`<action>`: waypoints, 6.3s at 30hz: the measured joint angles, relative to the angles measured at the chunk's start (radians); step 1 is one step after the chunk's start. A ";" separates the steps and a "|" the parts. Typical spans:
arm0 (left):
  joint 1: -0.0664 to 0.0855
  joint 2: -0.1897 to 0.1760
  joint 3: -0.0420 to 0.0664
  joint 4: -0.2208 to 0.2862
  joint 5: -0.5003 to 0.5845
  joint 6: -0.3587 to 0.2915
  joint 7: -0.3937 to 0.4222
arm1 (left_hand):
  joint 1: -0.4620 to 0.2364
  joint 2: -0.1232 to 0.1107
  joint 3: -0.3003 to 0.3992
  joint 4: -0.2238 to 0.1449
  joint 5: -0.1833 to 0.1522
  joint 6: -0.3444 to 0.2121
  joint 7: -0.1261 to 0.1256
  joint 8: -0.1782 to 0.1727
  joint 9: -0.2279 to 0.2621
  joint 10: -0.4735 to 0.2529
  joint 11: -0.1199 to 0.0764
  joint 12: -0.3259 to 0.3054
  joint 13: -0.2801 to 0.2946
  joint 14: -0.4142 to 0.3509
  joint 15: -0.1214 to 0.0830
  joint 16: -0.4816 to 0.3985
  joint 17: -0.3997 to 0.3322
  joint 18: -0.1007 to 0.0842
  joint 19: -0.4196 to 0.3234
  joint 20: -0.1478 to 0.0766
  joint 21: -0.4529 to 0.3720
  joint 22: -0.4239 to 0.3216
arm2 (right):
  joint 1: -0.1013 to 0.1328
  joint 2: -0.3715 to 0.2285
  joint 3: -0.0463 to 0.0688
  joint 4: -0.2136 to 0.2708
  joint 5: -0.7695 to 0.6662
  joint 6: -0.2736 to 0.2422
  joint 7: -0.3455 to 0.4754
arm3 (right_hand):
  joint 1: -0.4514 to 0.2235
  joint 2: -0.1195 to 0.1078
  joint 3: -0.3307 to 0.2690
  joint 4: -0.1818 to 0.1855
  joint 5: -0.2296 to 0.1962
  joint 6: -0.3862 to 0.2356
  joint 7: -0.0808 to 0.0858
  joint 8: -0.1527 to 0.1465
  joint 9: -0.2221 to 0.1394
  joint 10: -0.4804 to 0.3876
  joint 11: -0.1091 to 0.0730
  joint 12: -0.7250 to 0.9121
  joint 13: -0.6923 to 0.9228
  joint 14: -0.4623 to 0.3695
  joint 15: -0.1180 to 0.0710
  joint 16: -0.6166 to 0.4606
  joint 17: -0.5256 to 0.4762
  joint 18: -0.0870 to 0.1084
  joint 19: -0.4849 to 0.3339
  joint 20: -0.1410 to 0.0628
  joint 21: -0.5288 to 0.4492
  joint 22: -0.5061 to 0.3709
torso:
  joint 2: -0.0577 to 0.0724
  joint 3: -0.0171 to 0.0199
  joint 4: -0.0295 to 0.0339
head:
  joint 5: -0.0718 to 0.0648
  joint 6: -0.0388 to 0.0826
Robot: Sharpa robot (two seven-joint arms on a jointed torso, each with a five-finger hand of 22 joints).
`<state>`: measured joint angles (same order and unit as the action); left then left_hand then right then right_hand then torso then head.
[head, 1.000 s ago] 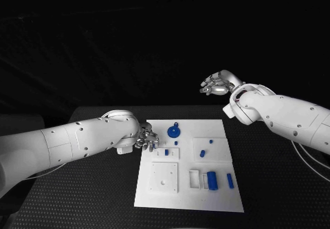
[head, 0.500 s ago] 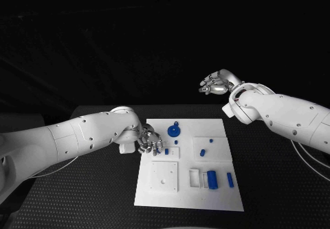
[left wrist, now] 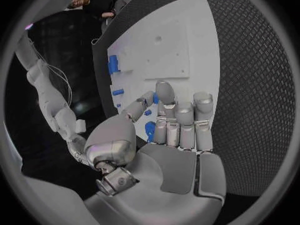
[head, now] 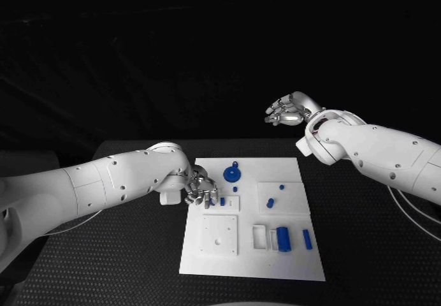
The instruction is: Assemble the parts on the task board
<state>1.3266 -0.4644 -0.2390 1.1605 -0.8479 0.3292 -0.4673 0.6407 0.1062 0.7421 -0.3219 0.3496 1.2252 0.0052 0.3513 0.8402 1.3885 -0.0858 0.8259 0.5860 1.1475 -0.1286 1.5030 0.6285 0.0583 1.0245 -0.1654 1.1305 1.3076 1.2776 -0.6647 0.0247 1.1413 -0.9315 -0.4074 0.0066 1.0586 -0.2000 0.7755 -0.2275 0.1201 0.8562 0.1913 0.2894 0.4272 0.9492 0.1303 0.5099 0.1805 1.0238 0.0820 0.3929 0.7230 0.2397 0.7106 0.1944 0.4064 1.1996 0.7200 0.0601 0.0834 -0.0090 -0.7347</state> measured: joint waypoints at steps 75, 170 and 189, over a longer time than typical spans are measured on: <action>-0.036 0.020 0.002 -0.032 -0.116 -0.046 0.026 | 0.004 -0.004 0.000 0.000 0.001 0.000 0.000 0.000 0.006 0.003 0.004 0.000 0.003 0.001 -0.005 0.000 0.004 0.002 0.000 0.003 0.004 0.000 | -0.003 0.003 0.000 0.005 0.000 0.014 0.002 | 0.004 0.004 -0.003 0.003 0.000 0.000 0.000 0.000 -0.004 0.000 0.000 -0.008 -0.012 0.000 0.000 -0.008 0.000 0.000 -0.004 0.004 -0.008 0.000 | 0.000 -0.0012 0.0005 | -0.011 0.000; -0.044 0.015 0.001 -0.040 -0.125 -0.069 0.049 | 0.005 -0.005 0.000 0.000 0.006 -0.002 0.002 -0.004 0.015 0.003 0.004 0.006 0.007 0.003 -0.003 0.000 0.009 0.003 -0.001 0.003 0.004 0.000 | -0.006 0.006 0.000 0.004 0.000 0.023 0.003 | 0.004 0.004 -0.008 0.003 0.000 0.000 0.000 0.004 -0.007 0.007 0.000 -0.012 -0.025 0.000 0.000 -0.015 0.001 0.000 -0.007 0.007 -0.012 0.003 | 0.000 -0.0012 0.0005 | -0.012 -0.006; -0.055 0.031 0.002 -0.053 -0.149 -0.075 0.047 | 0.005 -0.005 0.000 0.000 0.002 -0.008 0.003 -0.003 0.017 0.003 0.004 0.006 0.008 0.002 -0.005 0.000 0.010 0.003 -0.002 0.005 0.004 0.000 | -0.007 0.007 0.000 0.004 0.000 0.025 0.003 | 0.004 0.004 -0.008 0.003 0.000 0.000 0.000 0.004 -0.007 0.007 0.000 -0.012 -0.027 0.000 0.000 -0.019 0.001 0.000 -0.007 0.007 -0.012 0.004 | 0.000 -0.0009 0.0006 | -0.012 -0.007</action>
<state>1.2716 -0.4338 -0.2367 1.1073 -0.9970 0.2541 -0.4204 0.6460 0.1009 0.7421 -0.3220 0.3512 1.2174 0.0078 0.3487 0.8570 1.3916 -0.0816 0.8316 0.5939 1.1491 -0.1337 1.5029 0.6381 0.0613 1.0224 -0.1603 1.1344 1.3077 1.2702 -0.6581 0.0247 1.1452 -0.9311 -0.3827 0.0098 1.0625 -0.1961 0.7673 -0.2248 0.1201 0.8566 0.1909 0.2931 0.4198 0.9563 0.1303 0.4984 0.1535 1.0238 0.0818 0.3736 0.7239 0.2401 0.7035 0.2015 0.3947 1.2037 0.7200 0.0593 0.0840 -0.0206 -0.7413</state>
